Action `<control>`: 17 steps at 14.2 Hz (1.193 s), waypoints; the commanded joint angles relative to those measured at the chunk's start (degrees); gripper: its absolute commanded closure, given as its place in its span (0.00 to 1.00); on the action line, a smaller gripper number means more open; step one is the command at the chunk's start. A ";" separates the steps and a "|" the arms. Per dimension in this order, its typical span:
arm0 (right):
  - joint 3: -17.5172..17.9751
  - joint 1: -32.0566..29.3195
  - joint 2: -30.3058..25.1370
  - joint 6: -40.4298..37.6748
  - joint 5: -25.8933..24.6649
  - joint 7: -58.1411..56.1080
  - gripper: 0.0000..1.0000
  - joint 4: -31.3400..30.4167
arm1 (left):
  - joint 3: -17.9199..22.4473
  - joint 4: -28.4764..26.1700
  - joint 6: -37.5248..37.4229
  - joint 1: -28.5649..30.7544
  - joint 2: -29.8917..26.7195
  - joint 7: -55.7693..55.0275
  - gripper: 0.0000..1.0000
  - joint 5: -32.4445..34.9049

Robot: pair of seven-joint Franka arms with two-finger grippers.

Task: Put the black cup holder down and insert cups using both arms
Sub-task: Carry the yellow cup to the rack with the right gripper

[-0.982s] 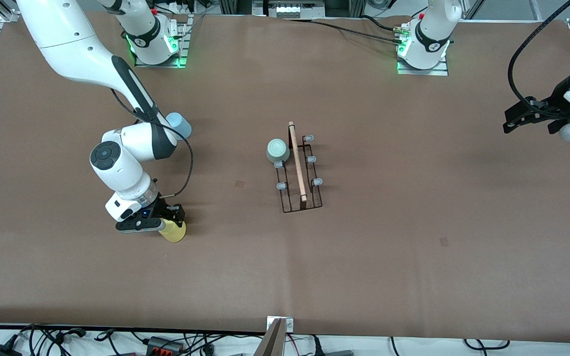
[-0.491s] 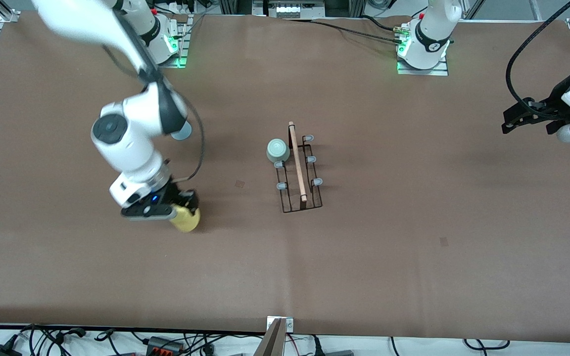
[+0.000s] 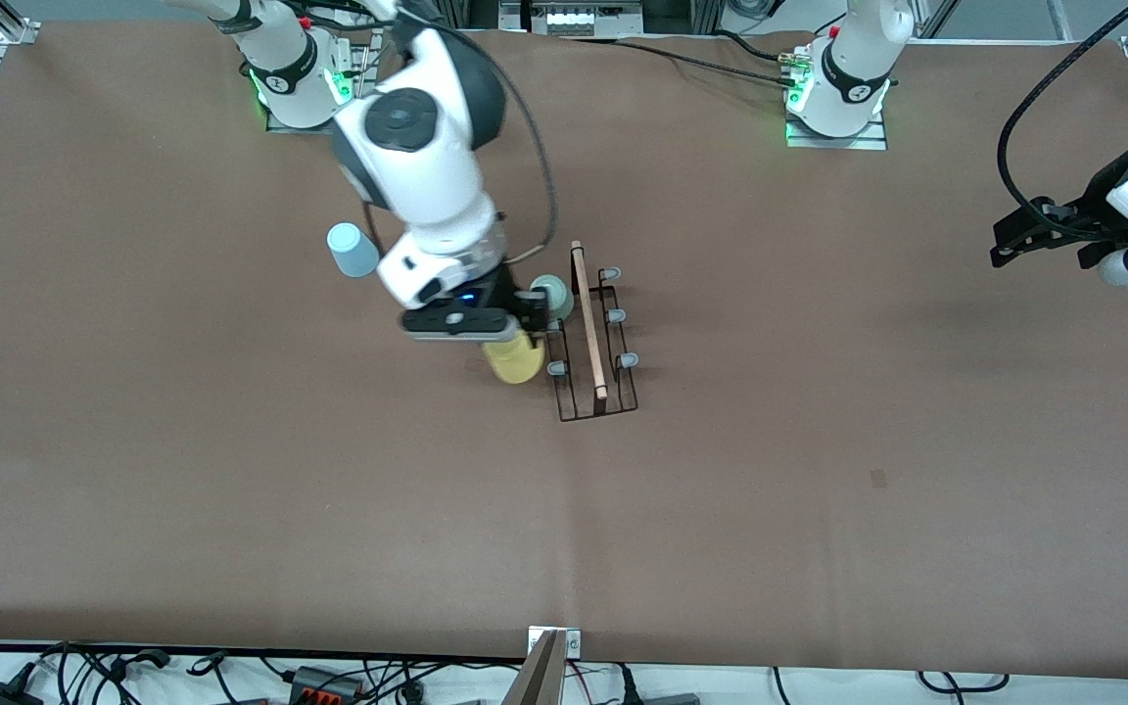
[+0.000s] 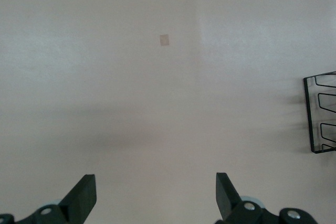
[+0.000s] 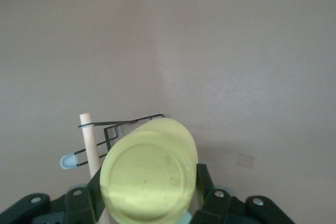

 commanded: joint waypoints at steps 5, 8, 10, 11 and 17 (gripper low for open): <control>-0.93 2.84 8.09 5.24 -3.69 1.65 0.85 4.08 | -0.23 -0.44 0.43 0.12 -0.29 0.83 0.00 0.64; -1.02 3.02 9.15 6.74 -3.69 1.56 0.62 4.08 | -0.23 -0.53 0.43 0.21 -0.29 0.83 0.00 0.64; -2.25 3.46 9.50 6.83 -3.34 0.95 0.00 4.00 | -0.23 -0.62 0.43 0.12 -0.20 0.83 0.00 0.64; -2.43 3.28 9.24 6.83 -3.43 0.16 0.00 4.00 | -0.23 -0.62 0.43 0.12 -0.20 0.83 0.00 0.64; -4.89 -0.31 -0.40 -4.65 -2.81 -0.11 0.00 3.12 | -0.23 -0.71 0.52 0.29 -0.11 1.26 0.00 0.64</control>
